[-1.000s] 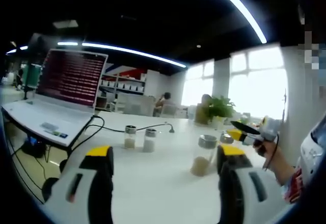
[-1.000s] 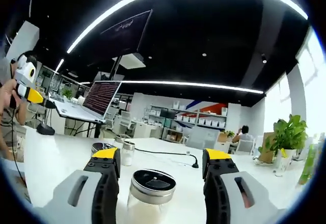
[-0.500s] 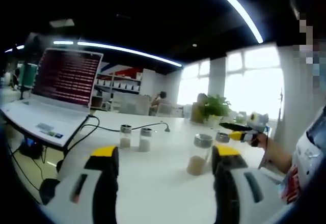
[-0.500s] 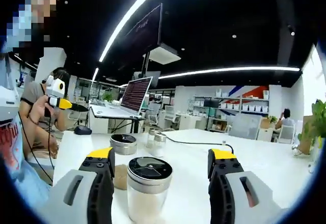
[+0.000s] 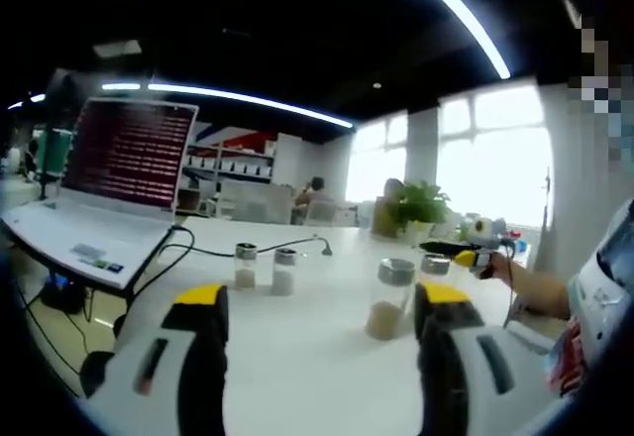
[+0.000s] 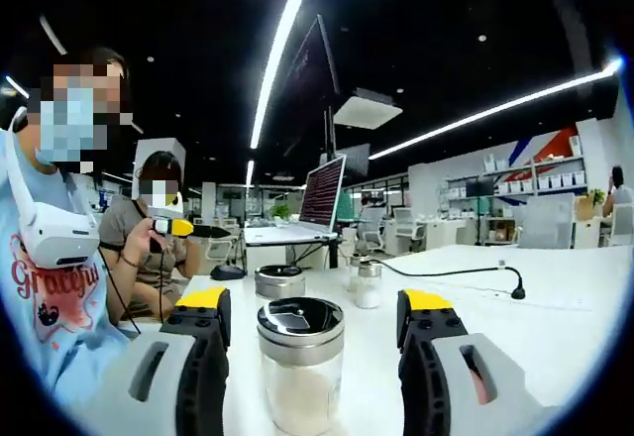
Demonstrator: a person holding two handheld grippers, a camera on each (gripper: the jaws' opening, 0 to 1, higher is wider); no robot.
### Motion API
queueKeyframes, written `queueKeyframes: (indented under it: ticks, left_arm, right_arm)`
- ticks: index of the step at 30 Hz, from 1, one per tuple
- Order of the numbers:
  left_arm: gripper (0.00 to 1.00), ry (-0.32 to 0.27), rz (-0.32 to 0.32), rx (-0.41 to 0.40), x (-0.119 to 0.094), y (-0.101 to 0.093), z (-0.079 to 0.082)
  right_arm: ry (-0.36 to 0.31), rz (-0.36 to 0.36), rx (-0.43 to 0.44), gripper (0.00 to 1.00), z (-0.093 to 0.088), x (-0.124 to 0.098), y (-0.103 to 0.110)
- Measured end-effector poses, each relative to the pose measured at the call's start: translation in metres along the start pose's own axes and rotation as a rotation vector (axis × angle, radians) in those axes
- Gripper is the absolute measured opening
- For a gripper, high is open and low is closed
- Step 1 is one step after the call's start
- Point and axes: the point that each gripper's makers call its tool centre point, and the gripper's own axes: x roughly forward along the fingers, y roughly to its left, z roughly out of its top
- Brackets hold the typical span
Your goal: Rotate the seasoning bottle until the label or dispensing opening points toward the visible target arrow and the bottle remains upright within the marked orientation range
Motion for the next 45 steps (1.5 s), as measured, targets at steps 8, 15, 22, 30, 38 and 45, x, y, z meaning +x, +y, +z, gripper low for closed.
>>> queueKeyframes:
  ticks: [8, 15, 22, 30, 38, 45]
  left_arm:
    - [0.82, 0.005, -0.011, 0.017, 0.003, -0.003, -0.001]
    - [0.82, 0.005, -0.012, 0.023, 0.003, -0.003, -0.001]
    - [0.82, 0.009, -0.02, 0.03, 0.005, -0.004, -0.001]
    - [0.82, 0.005, -0.022, 0.036, 0.005, -0.004, 0.0]
    - [0.82, 0.007, -0.021, 0.036, 0.006, -0.004, 0.0]
    - [0.82, 0.01, -0.03, 0.041, 0.007, -0.007, 0.0]
  right_arm:
    - [0.042, 0.045, 0.009, 0.65, -0.011, 0.011, 0.004]
    - [0.06, 0.071, 0.016, 0.6, -0.015, 0.016, 0.007]
    - [0.074, 0.094, 0.01, 0.53, -0.018, 0.018, 0.011]
    - [0.095, 0.09, -0.007, 0.42, -0.022, 0.019, 0.008]
    - [0.103, 0.068, -0.023, 0.42, -0.023, 0.02, 0.008]
    - [0.118, 0.048, -0.022, 0.42, -0.024, 0.02, 0.007]
